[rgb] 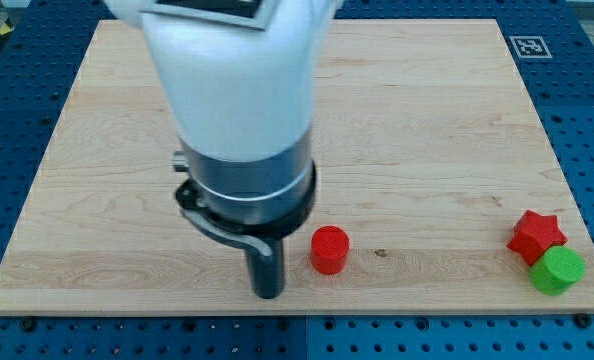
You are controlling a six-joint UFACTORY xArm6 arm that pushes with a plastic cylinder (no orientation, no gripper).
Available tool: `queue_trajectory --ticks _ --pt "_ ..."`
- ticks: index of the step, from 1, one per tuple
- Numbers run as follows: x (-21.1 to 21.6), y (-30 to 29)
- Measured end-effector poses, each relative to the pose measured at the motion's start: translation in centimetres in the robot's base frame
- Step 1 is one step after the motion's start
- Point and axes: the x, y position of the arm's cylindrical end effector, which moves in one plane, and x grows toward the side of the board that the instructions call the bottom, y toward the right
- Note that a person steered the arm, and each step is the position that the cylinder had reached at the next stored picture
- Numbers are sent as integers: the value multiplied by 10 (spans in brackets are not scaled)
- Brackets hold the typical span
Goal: Push the red circle towards the green circle
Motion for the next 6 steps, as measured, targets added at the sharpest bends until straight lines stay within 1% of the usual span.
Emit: queue_trajectory --ticks 2,3,4,5,6 --pt "-15 -11" --pt "-34 9" --pt "-45 36" --pt "-46 62" --pt "-33 70"
